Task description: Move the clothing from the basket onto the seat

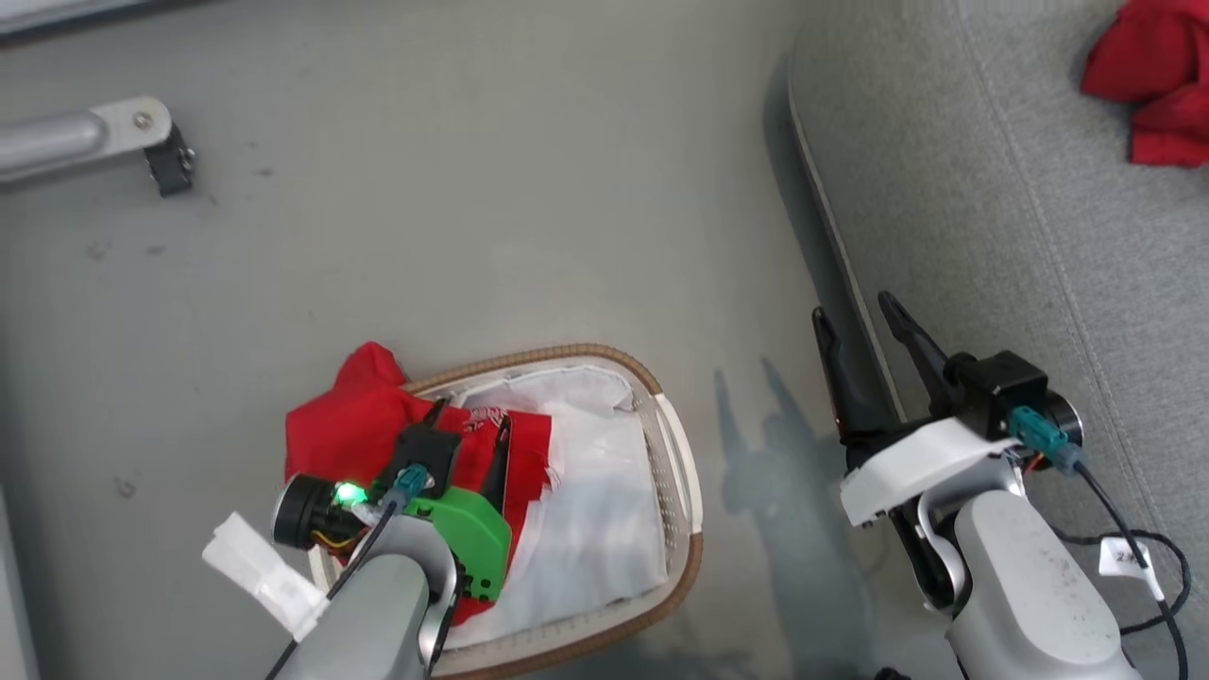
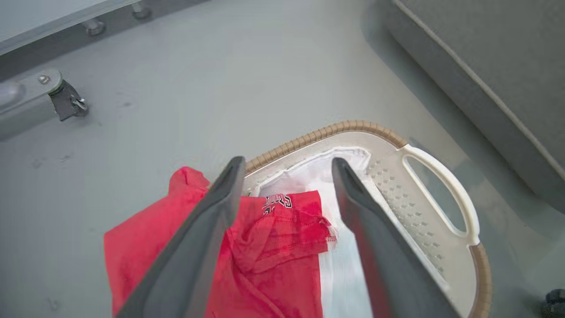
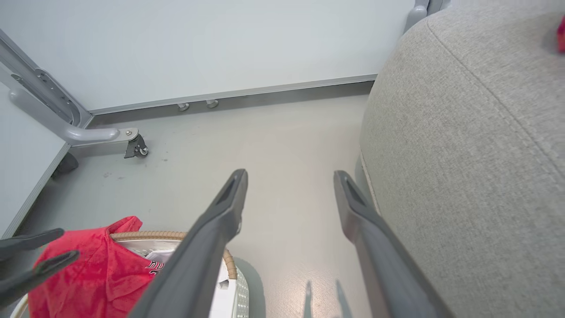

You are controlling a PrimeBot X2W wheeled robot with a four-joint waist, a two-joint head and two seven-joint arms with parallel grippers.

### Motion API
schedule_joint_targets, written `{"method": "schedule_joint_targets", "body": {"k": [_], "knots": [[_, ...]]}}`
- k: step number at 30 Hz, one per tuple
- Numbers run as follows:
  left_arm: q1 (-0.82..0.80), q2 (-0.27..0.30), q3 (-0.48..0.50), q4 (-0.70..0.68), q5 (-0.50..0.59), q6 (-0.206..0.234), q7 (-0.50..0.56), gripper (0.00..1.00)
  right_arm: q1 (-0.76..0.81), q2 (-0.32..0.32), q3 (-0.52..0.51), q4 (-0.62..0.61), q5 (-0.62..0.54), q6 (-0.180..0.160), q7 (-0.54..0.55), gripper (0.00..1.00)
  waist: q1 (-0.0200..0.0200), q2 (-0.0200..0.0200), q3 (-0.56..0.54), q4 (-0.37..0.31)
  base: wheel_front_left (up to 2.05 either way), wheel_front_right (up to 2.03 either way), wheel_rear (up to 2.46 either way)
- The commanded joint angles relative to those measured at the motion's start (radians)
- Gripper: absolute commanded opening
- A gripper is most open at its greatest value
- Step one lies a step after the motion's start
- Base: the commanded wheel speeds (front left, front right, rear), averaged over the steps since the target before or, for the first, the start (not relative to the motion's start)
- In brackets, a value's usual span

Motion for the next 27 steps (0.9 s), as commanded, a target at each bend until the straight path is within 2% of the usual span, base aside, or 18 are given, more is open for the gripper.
{"method": "schedule_joint_targets", "body": {"k": [1, 6, 19, 27], "knots": [[0.04, 0.008, 0.022, -0.038, 0.016, 0.009, 0.0, 1.0, 0.026, -0.004, -0.004, 0.004, 0.004, -0.001, 0.0, 1.0, 0.0001, 0.0, -0.102, 0.038, 0.0, 0.0, 0.0], [0.138, 0.01, 0.117, -0.17, 0.043, 0.022, 0.0, 1.0, 0.067, -0.004, -0.023, -0.002, 0.005, -0.001, 0.0, 1.0, 0.0001, 0.0, -0.181, 0.062, 0.0, 0.0, 0.0], [0.35, -0.005, 0.371, -0.427, 0.114, -0.021, 0.0, 1.0, 0.179, -0.003, -0.065, -0.026, 0.024, -0.001, 0.0, 1.0, 0.0001, 0.0, -0.349, 0.113, 0.0, 0.0, 0.0], [0.456, -0.014, 0.448, -0.53, 0.098, -0.044, 0.0, 1.0, 0.262, -0.004, -0.084, -0.031, 0.035, -0.001, 0.0, 1.0, 0.0001, 0.0, -0.454, 0.135, 0.0, 0.0, 0.0]]}}
